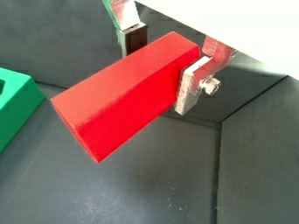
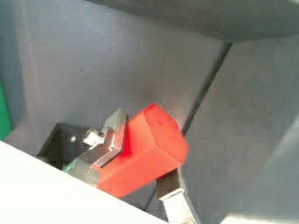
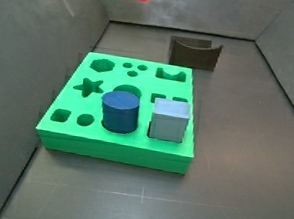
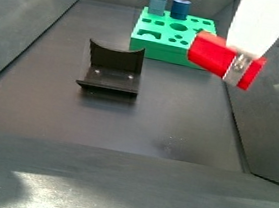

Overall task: Pick up the hexagon object. Move up. Place the hexagon object on the fixture. Regrasp the hexagon object. Move to above the board. Insert the hexagon object.
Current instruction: Place the hexagon object on the fixture.

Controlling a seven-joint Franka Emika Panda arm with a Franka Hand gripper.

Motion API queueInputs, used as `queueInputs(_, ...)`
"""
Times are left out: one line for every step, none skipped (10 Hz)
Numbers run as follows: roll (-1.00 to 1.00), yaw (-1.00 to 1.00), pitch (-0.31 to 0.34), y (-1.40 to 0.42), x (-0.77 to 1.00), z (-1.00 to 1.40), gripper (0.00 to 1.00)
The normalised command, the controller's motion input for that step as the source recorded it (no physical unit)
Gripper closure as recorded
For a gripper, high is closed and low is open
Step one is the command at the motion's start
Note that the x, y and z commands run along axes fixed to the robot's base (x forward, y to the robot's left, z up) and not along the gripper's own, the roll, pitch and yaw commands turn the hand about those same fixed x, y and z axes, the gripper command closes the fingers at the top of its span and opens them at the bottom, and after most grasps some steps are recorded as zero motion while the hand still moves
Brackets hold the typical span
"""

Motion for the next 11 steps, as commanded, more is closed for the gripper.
queueInputs(0.03,-0.01,0.067,0.01,-0.01,0.60,1.00)
queueInputs(0.03,-0.01,0.081,0.01,0.00,0.38,1.00)
queueInputs(0.03,0.00,0.092,0.02,0.00,0.22,1.00)
queueInputs(-0.03,-1.00,0.036,-0.94,1.00,-0.08,1.00)
queueInputs(-0.03,-1.00,0.034,-0.90,1.00,-0.12,1.00)
queueInputs(-0.03,-1.00,0.031,-0.86,1.00,-0.10,1.00)
queueInputs(-0.04,-1.00,0.030,-0.75,1.00,-0.09,1.00)
queueInputs(-0.04,-1.00,0.031,-0.70,1.00,-0.09,1.00)
queueInputs(-0.05,-1.00,0.034,-0.62,1.00,-0.09,1.00)
queueInputs(-0.05,-1.00,0.037,-0.56,1.00,-0.08,1.00)
queueInputs(-0.05,-1.00,0.042,-0.50,1.00,-0.08,1.00)
